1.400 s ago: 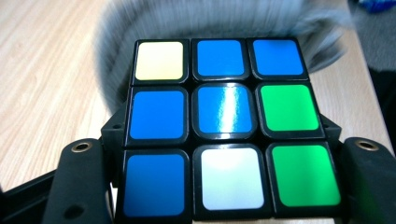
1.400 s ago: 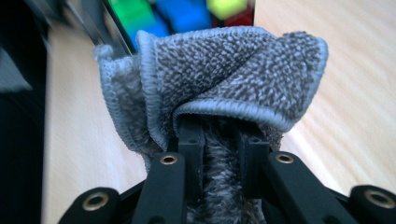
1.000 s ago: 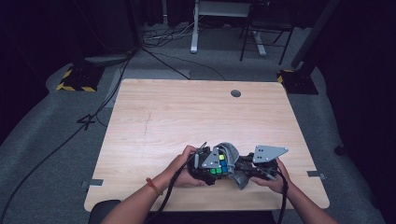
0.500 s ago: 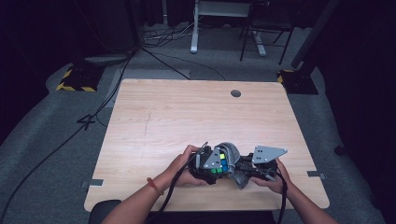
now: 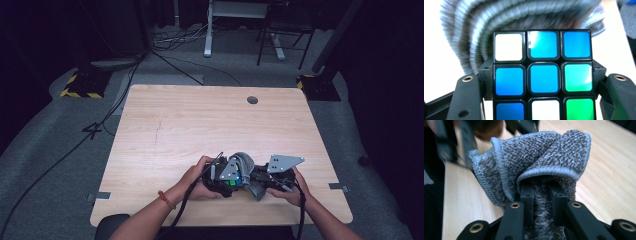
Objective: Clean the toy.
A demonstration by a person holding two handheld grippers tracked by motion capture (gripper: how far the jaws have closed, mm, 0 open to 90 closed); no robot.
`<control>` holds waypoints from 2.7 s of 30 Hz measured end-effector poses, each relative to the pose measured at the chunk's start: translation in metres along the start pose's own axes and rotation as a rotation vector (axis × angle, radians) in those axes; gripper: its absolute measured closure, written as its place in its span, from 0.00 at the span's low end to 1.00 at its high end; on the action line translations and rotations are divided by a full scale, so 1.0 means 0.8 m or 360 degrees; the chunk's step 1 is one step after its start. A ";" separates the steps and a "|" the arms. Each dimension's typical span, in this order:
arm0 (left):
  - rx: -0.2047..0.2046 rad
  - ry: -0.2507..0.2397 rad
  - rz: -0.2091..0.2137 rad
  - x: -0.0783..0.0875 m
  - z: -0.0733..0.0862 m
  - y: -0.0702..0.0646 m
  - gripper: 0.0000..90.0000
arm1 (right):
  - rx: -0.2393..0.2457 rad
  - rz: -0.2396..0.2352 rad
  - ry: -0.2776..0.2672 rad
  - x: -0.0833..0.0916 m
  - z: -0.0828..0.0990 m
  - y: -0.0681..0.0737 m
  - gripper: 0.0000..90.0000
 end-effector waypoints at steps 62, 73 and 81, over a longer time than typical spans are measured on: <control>-0.0072 -0.0008 0.0027 -0.005 -0.002 -0.006 0.37 | 0.0020 -0.0129 -0.0177 0.024 -0.022 0.018 0.85; 0.0016 -0.0225 0.0035 0.027 -0.011 0.007 0.37 | -0.0062 -0.0022 0.0000 0.007 0.010 -0.010 0.85; -0.0011 -0.0253 0.0066 0.028 -0.012 0.005 0.37 | -0.0042 -0.0132 -0.0058 0.001 0.003 0.007 0.85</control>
Point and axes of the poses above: each handheld gripper's, and its own axes: x roughly backward along the jaws, z roughly out of its underside, y roughly to its left, the point moved 9 cm from there along -x, roughly forward along the jaws, and after that the axes turned 11 degrees about y, right-handed, at the moved point
